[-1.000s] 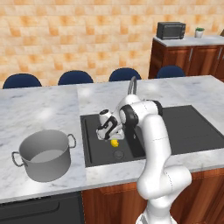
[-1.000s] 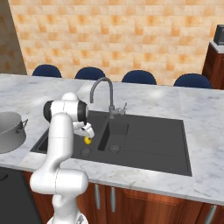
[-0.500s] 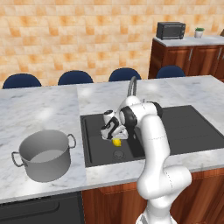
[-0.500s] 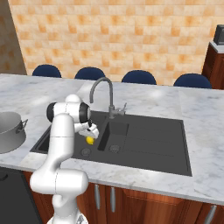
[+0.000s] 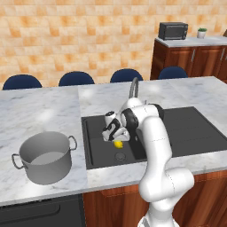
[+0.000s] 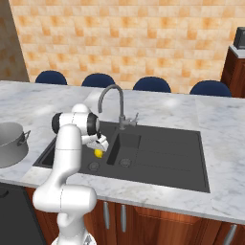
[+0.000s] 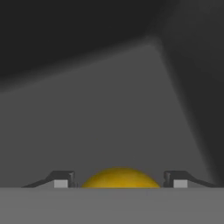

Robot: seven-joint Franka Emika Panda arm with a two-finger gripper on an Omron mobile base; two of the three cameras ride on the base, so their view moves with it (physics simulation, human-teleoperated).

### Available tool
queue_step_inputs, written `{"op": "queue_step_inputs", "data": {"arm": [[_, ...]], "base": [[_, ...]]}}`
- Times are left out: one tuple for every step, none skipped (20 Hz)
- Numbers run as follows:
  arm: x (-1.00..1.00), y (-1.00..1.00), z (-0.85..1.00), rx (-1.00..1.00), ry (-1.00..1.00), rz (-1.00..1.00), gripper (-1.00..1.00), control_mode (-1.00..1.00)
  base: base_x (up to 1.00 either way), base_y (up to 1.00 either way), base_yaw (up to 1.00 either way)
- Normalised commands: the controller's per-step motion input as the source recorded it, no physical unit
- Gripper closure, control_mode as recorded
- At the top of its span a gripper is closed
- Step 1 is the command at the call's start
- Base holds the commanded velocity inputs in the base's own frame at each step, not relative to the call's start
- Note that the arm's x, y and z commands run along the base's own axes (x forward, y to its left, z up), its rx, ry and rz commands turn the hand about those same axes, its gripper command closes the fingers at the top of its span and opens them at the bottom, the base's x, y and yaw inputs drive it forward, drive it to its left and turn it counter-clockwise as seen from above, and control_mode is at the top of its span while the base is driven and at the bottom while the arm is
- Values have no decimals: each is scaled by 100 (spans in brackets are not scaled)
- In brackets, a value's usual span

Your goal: Dump the lemon from the pot into the sink. Then turn on the water and wash the lemon. Then turn off the water and put the lemon back in the pot.

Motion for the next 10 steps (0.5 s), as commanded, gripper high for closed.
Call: {"op": "queue_step_inputs", "data": {"arm": [[0, 0, -7, 0, 0, 0, 100, -100], [0, 0, -3, 0, 0, 0, 100, -100], [0, 0, 0, 0, 0, 0, 100, -100], [0, 0, 0, 0, 0, 0, 100, -100], [0, 11, 0, 0, 0, -2, 100, -100], [0, 13, 0, 0, 0, -7, 100, -100], [0, 17, 11, 0, 0, -5, 100, -100], [-1, 24, 33, 0, 0, -1, 100, -100], [-5, 20, 62, 0, 0, 0, 100, -100], [0, 11, 67, 0, 0, 0, 100, -100]], "base": [[0, 0, 0], [0, 0, 0], [0, 0, 0], [0, 0, 0], [0, 0, 0], [0, 0, 0], [0, 0, 0], [0, 0, 0], [0, 0, 0], [0, 0, 0]]}}
